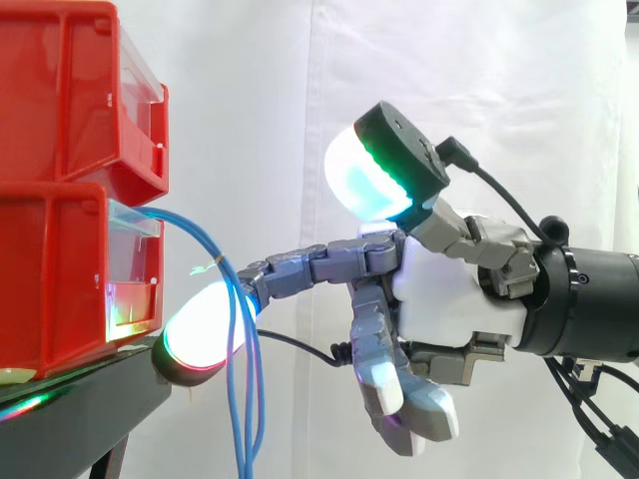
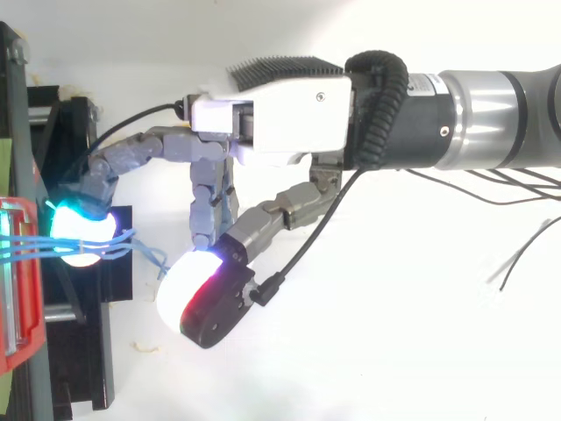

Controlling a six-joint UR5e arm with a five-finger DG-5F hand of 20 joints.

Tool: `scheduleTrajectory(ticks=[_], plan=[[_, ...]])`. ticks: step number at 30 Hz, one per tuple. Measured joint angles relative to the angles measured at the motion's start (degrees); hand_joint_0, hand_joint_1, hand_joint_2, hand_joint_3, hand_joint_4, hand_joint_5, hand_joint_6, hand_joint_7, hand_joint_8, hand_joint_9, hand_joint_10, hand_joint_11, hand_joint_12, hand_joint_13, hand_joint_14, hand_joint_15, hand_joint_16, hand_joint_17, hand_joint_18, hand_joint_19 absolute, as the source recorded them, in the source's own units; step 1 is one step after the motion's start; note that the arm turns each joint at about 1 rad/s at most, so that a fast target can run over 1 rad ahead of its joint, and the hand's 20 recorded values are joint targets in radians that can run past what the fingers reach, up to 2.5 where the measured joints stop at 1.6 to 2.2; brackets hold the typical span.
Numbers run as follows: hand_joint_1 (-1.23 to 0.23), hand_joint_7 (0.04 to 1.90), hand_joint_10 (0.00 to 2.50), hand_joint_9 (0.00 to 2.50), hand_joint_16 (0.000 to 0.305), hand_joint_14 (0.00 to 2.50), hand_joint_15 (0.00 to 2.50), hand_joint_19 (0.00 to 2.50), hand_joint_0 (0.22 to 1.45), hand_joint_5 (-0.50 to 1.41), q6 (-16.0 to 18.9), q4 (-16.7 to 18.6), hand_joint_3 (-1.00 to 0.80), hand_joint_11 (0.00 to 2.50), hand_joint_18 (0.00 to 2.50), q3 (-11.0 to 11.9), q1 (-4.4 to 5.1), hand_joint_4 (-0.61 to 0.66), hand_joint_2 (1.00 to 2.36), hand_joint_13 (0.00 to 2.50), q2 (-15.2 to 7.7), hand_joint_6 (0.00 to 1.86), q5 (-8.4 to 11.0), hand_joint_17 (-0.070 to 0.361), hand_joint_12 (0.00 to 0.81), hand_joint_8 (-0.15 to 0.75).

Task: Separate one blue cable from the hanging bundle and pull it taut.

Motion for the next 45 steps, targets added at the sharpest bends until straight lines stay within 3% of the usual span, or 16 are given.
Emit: scheduleTrajectory(ticks=[8,14,20,26,34,40,45], plan=[[-0.48,0.98,0.01,1.42,0.077,0.01,0.41,0.33,0.37,-0.06,0.88,-0.18,-0.5,0.19,1.58,0.0,0.27,0.31,1.0,1.54,0.0,0.5,-0.01,0.173,0.427,0.371],[-0.46,0.98,0.01,1.41,0.076,0.02,0.46,0.36,0.39,0.0,0.58,-0.25,-0.5,0.21,1.52,0.0,0.3,0.32,1.0,1.49,0.0,0.5,-0.01,0.171,0.397,0.339],[-0.41,0.99,0.01,1.64,0.073,0.02,0.51,0.38,0.41,0.08,1.02,-0.51,-0.5,0.17,1.5,0.0,0.28,0.26,1.0,1.52,0.0,0.5,0.06,0.164,0.35,0.254],[-0.33,1.11,0.01,1.81,0.06,0.02,0.55,0.47,0.53,0.12,2.9,-0.69,-0.5,0.22,1.4,0.0,0.27,0.15,1.0,1.52,0.0,0.5,0.21,0.136,0.296,0.204],[-0.62,1.16,0.01,1.9,0.054,0.02,0.57,0.52,0.72,0.13,3.49,-0.56,-0.47,0.31,1.35,0.0,0.32,0.13,1.0,1.53,0.0,0.5,0.17,0.121,0.292,0.177],[-0.68,1.18,0.02,1.93,0.054,0.02,0.6,0.53,0.74,0.13,3.55,-0.54,-0.35,0.34,1.34,-0.01,0.29,0.11,1.01,1.54,0.0,0.5,0.21,0.121,0.288,0.177],[-0.65,1.19,0.01,1.92,0.057,0.02,0.61,0.51,0.71,0.13,3.6,-0.54,-0.41,0.34,1.35,0.0,0.28,0.09,1.01,1.55,0.0,0.5,0.25,0.127,0.287,0.183]])
